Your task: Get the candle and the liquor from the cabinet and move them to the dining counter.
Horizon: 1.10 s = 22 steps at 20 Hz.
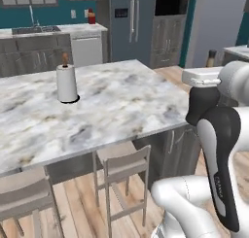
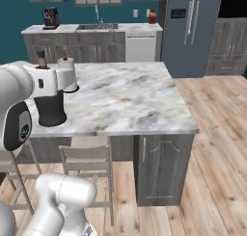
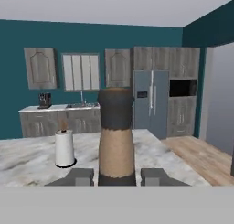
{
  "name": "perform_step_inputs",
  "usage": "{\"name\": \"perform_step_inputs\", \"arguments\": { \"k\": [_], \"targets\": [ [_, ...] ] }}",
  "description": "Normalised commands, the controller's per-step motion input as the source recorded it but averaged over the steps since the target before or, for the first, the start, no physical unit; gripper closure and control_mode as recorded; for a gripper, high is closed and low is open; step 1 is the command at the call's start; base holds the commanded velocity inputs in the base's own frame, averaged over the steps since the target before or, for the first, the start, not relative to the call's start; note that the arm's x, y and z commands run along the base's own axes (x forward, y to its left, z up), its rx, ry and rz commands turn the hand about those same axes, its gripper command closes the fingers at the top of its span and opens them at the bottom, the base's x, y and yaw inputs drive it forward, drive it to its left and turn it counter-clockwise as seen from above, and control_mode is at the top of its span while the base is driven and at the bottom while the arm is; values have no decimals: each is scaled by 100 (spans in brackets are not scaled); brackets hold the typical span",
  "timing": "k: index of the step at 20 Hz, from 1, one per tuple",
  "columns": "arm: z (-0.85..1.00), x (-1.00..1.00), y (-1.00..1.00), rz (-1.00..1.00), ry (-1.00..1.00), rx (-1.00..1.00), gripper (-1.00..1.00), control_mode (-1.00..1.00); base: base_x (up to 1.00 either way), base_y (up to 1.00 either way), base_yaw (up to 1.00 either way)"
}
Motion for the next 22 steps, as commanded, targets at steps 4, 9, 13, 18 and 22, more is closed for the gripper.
{"name": "perform_step_inputs", "arguments": {
  "k": [4,9,13,18,22],
  "targets": [
    [0,0,0,0,0,0,100,100,15,78,49],
    [0,0,0,0,0,0,100,100,50,96,33],
    [0,0,0,0,0,0,100,100,73,90,15],
    [0,0,0,0,0,0,100,100,64,44,2],
    [0,0,0,0,0,0,100,100,65,26,0]
  ]
}}
